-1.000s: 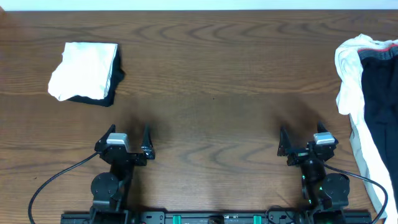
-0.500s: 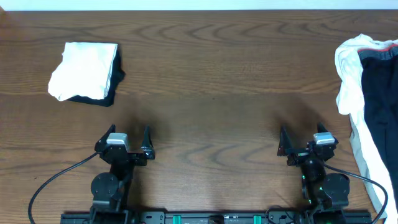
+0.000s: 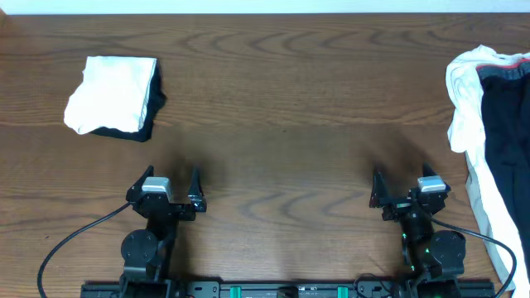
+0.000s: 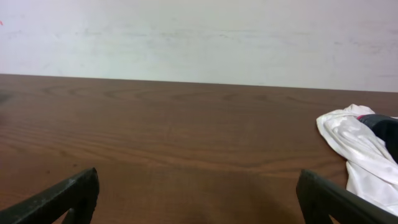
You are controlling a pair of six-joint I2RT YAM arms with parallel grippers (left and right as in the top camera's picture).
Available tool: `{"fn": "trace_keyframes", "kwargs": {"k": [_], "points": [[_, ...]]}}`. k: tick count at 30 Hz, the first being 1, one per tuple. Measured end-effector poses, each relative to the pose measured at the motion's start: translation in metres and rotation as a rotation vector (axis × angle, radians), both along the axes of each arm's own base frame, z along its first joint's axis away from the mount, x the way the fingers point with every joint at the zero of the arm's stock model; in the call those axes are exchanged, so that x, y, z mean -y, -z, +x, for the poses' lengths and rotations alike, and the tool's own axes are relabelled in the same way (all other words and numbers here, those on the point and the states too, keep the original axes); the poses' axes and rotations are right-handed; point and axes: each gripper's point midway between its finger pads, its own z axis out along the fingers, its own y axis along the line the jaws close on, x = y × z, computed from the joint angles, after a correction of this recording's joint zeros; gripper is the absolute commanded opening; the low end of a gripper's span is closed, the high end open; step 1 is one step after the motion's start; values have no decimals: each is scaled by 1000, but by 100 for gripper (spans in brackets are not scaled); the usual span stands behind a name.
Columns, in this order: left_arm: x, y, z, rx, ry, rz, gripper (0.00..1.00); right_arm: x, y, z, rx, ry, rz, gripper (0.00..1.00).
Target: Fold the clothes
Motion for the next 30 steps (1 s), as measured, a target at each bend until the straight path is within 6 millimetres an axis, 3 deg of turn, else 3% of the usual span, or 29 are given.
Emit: {"fn": "trace_keyframes", "kwargs": {"k": [15,21,25,28,30], "points": [[0,0,0,0,0,0,98,0,0,0,0,0,0,99],[0,0,0,0,0,0,98,-4,-13,0,51,-21,17,99],[0,0,0,0,0,0,98,-5,-8,-2,-1,-29,20,99],[0,0,0,0,0,0,98,1,-32,-7,4,4,21,99],[0,0,0,0,0,0,98,9,-68,-12,46,47,26,99]]}}
